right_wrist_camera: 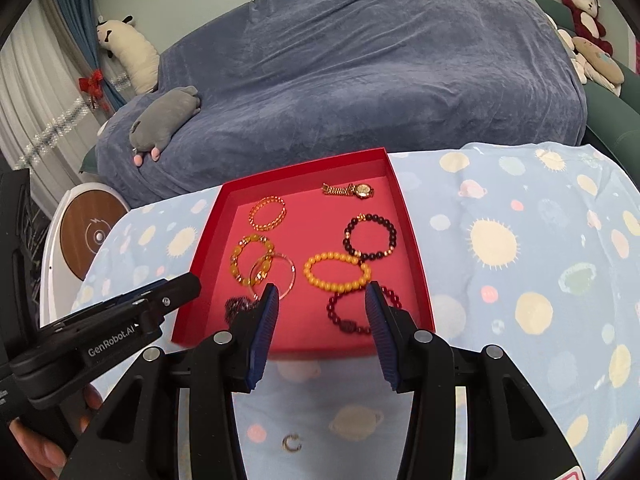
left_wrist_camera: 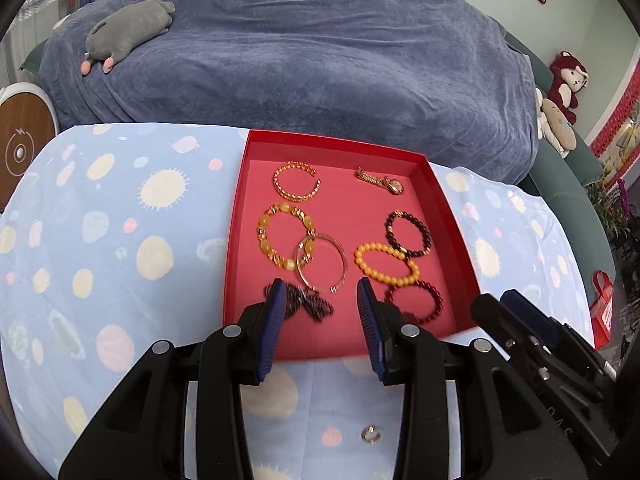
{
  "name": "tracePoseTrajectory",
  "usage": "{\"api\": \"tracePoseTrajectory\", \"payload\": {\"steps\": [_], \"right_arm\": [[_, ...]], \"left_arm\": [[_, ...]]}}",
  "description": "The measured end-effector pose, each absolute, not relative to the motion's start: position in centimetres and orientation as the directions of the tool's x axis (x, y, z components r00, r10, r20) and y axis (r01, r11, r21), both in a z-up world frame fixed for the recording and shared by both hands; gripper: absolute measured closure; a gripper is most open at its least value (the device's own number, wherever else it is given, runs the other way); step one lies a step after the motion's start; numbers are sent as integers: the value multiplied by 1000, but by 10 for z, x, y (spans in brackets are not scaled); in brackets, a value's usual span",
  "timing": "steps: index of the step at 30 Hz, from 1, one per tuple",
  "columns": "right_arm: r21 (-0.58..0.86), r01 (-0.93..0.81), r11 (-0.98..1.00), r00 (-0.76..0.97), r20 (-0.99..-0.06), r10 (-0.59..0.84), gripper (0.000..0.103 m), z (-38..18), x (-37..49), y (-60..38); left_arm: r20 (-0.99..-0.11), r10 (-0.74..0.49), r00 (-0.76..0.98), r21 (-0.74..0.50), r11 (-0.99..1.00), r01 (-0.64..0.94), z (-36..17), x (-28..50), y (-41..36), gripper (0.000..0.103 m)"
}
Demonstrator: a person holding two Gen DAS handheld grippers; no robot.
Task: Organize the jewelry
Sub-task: 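Move the left tool to the gold hoop earring and close on it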
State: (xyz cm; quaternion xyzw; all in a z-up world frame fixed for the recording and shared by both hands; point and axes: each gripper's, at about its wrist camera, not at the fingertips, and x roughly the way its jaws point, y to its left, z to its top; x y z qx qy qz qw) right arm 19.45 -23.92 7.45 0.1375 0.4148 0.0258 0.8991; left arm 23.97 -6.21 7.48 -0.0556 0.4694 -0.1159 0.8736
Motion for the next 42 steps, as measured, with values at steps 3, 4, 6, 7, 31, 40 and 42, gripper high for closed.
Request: {"api": "tracePoseTrajectory", "payload": {"steps": [3, 4, 6, 7, 31, 40, 42], "right_arm": [[270, 73, 960, 654, -740, 158, 59, 77, 177, -239], [272, 75, 959, 654, -740, 159, 59, 78, 170, -239], [271, 78, 959, 652, -742, 157, 59, 79, 159, -239], [272, 80, 959, 651, -743, 156, 59, 78, 153, -238], [275, 143, 951, 558, -816, 152, 59, 34, 31, -233], [273, 144, 951, 530, -833, 158, 59, 22, 13, -228], [272, 145, 951, 529, -834, 158, 59, 22, 11, -229]], "left_arm": [[-806, -258, 533, -208, 966, 154, 79, 226, -60, 68], [-806, -258, 532, -207, 966, 155, 80, 220, -60, 68], [-807, -259, 530, -205, 966, 159, 81, 208, -58, 68], [-809, -257, 529, -202, 966, 161, 80, 202, -57, 68], [-913, -188, 363, -150, 980, 129, -7, 70, -27, 66], [-917, -159, 366, -116, 984, 138, -17, 66, -38, 67], [-917, -152, 370, -105, 984, 146, -18, 66, -40, 67]]}}
